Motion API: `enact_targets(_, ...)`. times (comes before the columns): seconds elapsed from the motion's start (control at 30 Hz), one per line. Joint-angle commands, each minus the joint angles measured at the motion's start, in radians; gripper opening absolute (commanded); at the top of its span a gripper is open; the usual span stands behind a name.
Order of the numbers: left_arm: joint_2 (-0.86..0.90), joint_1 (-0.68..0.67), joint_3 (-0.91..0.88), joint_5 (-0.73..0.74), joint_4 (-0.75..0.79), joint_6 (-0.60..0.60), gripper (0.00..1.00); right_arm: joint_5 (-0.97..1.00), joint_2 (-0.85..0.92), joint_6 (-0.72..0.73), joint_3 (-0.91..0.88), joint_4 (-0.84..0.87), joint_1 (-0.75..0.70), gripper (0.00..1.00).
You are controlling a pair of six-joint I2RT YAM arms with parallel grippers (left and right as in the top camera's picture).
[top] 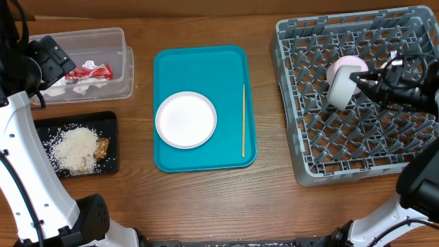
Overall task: Sort waste into correct bins and load items into the dishwasher
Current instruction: 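Regrasp the grey bowl and move it lower in the rack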
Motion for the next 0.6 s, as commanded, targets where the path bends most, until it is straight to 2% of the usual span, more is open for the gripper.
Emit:
enact_targets(0.0, 0.006, -0.006, -0.003, -0.010, -0.002, -0.010, 1.00, 0.000, -0.023, 0.056, -0.048, 0.034, -0.048, 0.04)
enact_targets(0.43, 0.006, -0.006, -0.003, -0.010, -0.002, -0.010, 1.00, 0.018, -0.023, 0.076, -0.093, 0.031, -0.133, 0.04)
enact_targets(0.57, 0.006, -0.006, -0.003, -0.010, -0.002, -0.010, 1.00, 0.072, -0.023, 0.084, -0.091, 0.030, -0.134, 0.16)
